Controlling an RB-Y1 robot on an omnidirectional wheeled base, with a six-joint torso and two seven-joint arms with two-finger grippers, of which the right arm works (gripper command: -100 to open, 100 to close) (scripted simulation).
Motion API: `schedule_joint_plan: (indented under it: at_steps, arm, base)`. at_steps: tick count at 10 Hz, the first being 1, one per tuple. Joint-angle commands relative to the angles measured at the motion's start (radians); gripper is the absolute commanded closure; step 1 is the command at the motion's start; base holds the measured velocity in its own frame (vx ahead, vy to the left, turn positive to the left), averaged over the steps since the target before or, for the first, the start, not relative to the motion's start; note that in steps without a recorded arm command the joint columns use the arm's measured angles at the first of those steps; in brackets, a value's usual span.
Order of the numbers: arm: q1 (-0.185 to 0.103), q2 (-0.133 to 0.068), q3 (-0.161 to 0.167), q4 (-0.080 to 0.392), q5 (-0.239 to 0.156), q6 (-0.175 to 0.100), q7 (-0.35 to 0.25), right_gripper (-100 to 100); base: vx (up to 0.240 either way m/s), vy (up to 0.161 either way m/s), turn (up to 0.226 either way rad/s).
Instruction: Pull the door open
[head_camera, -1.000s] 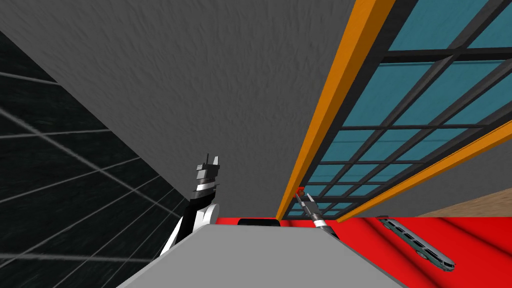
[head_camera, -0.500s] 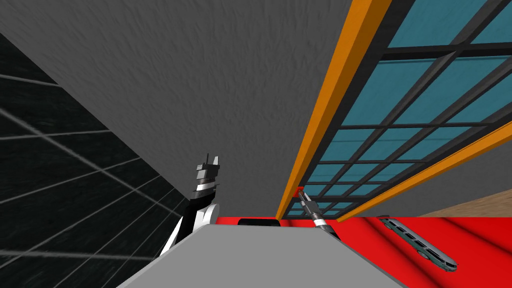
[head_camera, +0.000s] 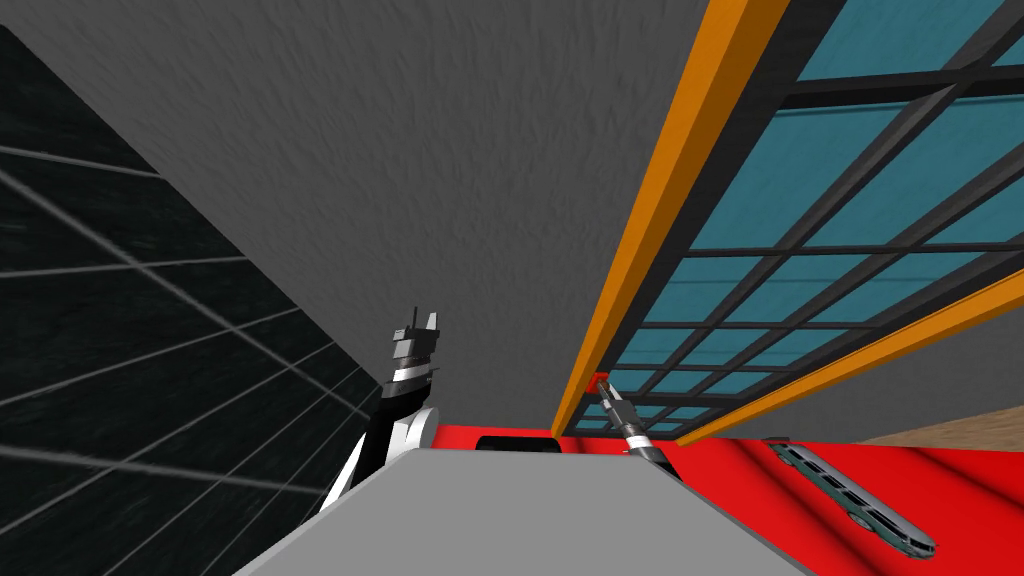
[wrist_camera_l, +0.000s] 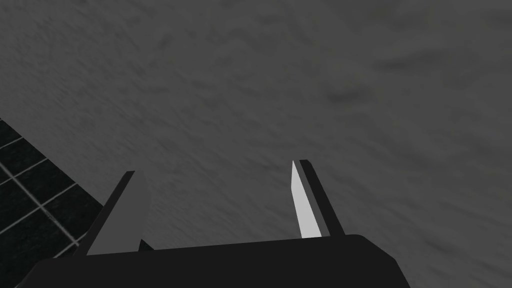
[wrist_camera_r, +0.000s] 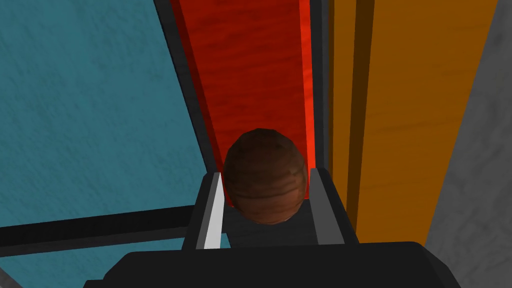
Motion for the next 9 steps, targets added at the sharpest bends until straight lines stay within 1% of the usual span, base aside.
schedule_joint_plan:
  at_steps: [1, 3, 9]
  arm:
    - [-0.001, 0.001, 0.006, 0.005, -0.012, 0.002, -0.03, 100]
    - [-0.004, 0.0, 0.012, 0.007, -0.028, 0.005, -0.067, 100]
    - [-0.018, -0.003, 0.038, 0.013, -0.093, 0.016, -0.219, 100]
  base:
    - [-0.049, -0.011, 0.053]
    - [-0.051, -0.015, 0.055]
    - [-0.055, -0.025, 0.072]
